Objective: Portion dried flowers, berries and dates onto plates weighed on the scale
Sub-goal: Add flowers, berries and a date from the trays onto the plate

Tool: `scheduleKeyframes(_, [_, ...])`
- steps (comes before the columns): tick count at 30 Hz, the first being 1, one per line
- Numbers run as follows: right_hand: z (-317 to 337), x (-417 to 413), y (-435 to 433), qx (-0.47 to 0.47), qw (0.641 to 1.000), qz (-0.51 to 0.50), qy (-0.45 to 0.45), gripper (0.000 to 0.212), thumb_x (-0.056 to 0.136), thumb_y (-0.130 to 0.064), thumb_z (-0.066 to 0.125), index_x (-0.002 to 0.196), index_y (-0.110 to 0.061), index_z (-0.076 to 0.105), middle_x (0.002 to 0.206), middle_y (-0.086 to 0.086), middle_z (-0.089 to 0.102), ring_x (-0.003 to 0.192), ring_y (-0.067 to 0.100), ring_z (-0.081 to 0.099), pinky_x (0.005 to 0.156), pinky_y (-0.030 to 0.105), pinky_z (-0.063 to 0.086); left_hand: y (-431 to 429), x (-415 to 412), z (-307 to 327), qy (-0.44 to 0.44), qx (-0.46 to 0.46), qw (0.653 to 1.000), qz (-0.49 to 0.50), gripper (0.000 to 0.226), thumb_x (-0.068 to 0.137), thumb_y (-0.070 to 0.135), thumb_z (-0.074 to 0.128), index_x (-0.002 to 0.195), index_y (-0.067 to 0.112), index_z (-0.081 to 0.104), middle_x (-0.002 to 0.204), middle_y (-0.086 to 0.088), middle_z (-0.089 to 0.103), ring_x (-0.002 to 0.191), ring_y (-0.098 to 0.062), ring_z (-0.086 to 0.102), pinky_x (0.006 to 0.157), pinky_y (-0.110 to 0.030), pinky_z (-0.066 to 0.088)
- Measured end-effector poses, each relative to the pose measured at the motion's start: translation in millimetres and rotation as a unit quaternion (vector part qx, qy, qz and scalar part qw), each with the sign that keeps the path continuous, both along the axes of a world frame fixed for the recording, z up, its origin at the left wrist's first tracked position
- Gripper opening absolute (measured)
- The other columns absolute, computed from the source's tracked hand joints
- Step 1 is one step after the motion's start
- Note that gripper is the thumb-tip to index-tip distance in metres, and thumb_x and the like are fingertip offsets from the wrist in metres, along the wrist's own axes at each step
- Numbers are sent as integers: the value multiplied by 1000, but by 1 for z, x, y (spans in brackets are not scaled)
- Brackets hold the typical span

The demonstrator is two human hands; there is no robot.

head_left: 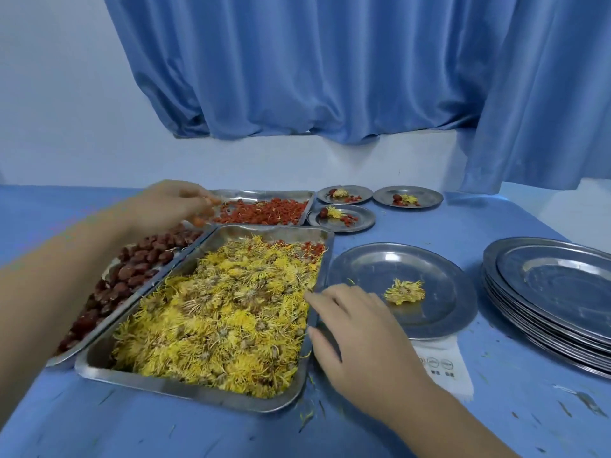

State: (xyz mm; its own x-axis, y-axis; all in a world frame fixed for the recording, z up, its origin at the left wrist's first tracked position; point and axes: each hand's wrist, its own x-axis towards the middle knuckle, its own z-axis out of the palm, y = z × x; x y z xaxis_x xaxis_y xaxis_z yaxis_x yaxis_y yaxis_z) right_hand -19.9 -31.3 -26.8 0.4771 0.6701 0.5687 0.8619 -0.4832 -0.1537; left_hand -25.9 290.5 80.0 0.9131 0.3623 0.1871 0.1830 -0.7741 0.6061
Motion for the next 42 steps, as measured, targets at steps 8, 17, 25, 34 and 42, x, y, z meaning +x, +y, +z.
scheduleKeyframes(8, [-14, 2, 5, 14, 998, 23, -54, 28, 90, -30, 49, 107, -17, 67, 96, -4, 62, 85, 16, 58, 70, 35, 49, 82, -6, -40, 97, 87, 988, 84, 19, 100, 27, 50, 107, 22, 67, 115, -6, 66, 97, -23, 58, 91, -38, 39])
scheduleKeyframes(17, [-21, 14, 8, 43, 995, 38, -79, 26, 89, -30, 52, 103, -18, 70, 92, -5, 62, 83, 14, 56, 70, 29, 44, 124, 26, -96, 212, 233, 945, 89, 65, 86, -5, 45, 142, 26, 47, 151, -8, 42, 118, -25, 56, 92, -37, 50])
scheduleKeyframes(25, [-25, 20, 9, 65, 991, 63, -96, 23, 88, -29, 54, 96, -17, 72, 90, -4, 63, 80, 12, 56, 67, 31, 47, 133, 45, -99, 224, 218, 946, 87, 54, 85, -3, 47, 134, 18, 56, 135, -7, 58, 96, -19, 56, 90, -33, 49])
scheduleKeyframes(34, [-25, 19, 10, 83, 989, 66, -103, 21, 89, -26, 55, 92, -17, 73, 86, -3, 62, 77, 14, 56, 66, 30, 44, 124, 33, -80, 134, 208, 965, 85, 34, 87, 4, 55, 102, 30, 71, 95, 2, 71, 77, -19, 67, 66, -36, 55])
scheduleKeyframes(42, [-18, 17, 1, 140, 984, 82, -75, 24, 91, -26, 51, 96, -15, 71, 85, -4, 62, 75, 13, 55, 66, 32, 43, 29, 32, -43, 23, 124, 992, -20, 21, 96, 28, 56, 111, 39, 64, 106, 17, 62, 88, -1, 57, 72, -18, 38])
